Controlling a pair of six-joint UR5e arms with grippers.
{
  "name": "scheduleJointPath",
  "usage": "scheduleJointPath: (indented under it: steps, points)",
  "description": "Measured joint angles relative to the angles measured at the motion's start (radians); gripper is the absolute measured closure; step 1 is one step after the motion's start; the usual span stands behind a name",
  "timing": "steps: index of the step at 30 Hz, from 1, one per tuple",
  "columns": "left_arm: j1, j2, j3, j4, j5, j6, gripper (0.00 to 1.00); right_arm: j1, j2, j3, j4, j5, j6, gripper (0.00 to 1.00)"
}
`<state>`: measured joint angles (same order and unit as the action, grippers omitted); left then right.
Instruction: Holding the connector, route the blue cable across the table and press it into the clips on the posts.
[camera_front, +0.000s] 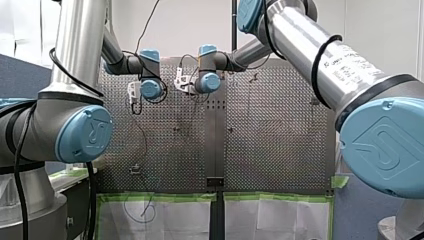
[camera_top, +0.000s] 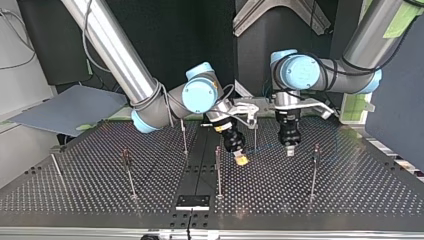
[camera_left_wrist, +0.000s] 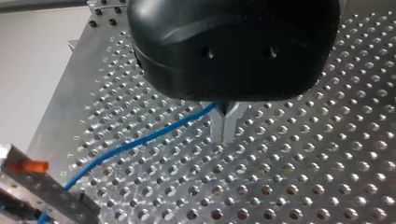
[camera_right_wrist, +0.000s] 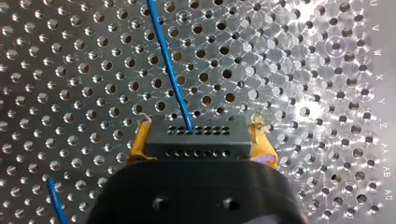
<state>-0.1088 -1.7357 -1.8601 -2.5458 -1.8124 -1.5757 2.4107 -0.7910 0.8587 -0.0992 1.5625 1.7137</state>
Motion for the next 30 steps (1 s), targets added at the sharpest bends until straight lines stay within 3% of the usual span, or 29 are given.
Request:
scheduleJointPath:
  steps: [6,16,23,30]
  points:
    - [-0.004,0.0,-0.026,-0.018,-0.028,0.009,1.0,0.0,0.001,0.018,0.002,0.006,0.0,1.0]
    - [-0.006,0.0,-0.079,-0.004,-0.031,0.015,1.0,-0.004,0.002,0.081,0.003,0.008,0.0,1.0]
    - [0.001,-0.027,-0.141,0.055,-0.01,0.006,1.0,-0.007,0.001,0.142,0.004,0.007,-0.003,1.0]
    - [-0.003,-0.081,-0.201,0.108,-0.003,0.009,1.0,-0.01,0.001,0.2,0.005,0.007,-0.022,1.0]
